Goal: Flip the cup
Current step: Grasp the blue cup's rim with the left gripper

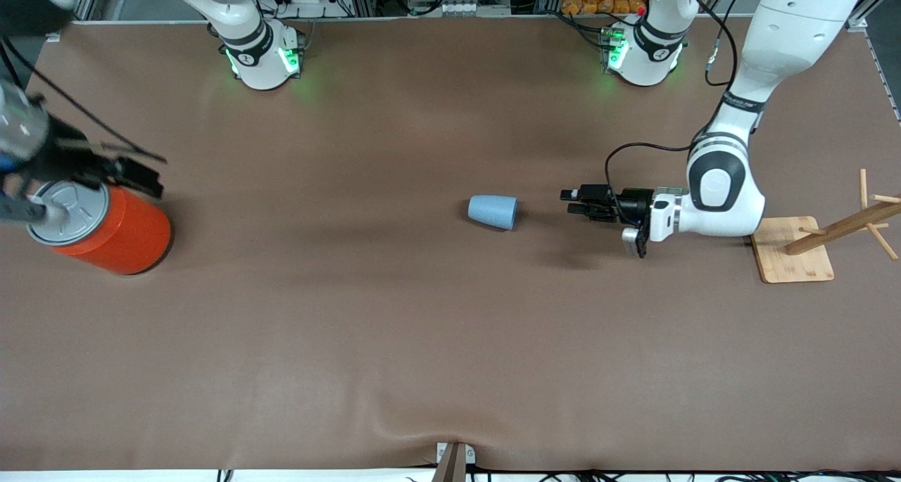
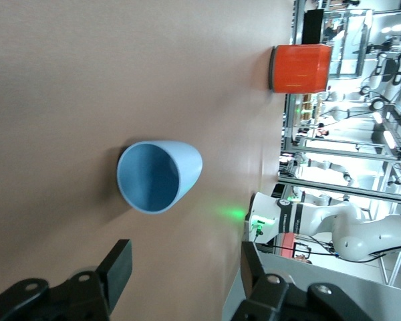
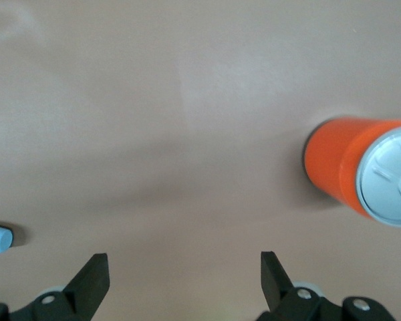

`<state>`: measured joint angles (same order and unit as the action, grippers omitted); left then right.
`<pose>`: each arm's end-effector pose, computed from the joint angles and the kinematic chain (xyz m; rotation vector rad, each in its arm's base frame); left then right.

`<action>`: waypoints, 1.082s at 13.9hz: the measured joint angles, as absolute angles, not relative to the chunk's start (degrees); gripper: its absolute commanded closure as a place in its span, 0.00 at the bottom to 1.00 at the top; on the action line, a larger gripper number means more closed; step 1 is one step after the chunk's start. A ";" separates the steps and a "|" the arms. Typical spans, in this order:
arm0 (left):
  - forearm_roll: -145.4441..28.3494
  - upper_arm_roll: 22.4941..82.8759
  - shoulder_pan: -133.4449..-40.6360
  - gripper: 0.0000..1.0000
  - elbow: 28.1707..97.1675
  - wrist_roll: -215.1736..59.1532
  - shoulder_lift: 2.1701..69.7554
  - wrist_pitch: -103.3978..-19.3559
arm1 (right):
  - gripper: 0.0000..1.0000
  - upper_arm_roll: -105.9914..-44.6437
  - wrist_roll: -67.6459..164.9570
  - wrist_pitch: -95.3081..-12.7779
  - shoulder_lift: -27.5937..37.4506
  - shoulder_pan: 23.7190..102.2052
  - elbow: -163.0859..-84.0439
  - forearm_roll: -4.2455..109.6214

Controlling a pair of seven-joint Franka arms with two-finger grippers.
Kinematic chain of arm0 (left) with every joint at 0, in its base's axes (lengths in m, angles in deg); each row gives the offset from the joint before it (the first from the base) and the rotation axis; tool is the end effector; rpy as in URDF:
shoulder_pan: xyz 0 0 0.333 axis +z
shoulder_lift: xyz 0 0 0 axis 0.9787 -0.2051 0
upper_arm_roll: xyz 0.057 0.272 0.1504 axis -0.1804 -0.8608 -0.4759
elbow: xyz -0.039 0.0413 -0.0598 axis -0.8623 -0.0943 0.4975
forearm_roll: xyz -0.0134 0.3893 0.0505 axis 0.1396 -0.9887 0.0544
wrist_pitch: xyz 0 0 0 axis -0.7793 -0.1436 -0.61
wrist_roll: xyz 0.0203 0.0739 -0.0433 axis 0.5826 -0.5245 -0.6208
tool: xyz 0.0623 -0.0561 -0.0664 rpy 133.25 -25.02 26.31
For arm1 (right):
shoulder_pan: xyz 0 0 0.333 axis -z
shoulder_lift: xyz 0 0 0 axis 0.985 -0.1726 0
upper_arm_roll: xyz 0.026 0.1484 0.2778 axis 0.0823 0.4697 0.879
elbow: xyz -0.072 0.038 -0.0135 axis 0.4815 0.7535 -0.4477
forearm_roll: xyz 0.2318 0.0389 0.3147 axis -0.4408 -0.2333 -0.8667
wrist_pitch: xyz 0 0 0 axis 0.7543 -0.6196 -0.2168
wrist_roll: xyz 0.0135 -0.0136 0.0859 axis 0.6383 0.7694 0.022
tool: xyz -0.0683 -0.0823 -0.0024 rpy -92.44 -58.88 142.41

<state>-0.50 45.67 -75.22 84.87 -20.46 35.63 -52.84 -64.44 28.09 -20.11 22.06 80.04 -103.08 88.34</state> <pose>0.5128 -0.1450 0.1965 1.9663 -0.2094 -0.2255 0.5711 0.0534 0.6441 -3.1064 0.2704 0.0959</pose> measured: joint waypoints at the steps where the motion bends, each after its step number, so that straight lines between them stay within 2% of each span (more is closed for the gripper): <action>1: 0.66 45.69 -75.80 0.28 84.88 -19.28 34.88 -53.23 | 0.00 -65.52 28.10 -20.50 25.15 80.09 -106.20 88.04; 5: 4.77 45.70 -78.02 0.31 84.84 -16.07 32.41 -54.03 | 0.00 -67.95 28.98 -21.30 30.91 80.13 -112.91 87.89; 15: 13.56 45.73 -82.50 0.36 84.68 -11.51 28.74 -57.42 | 0.00 -68.35 34.50 -22.76 31.38 80.21 -114.22 90.07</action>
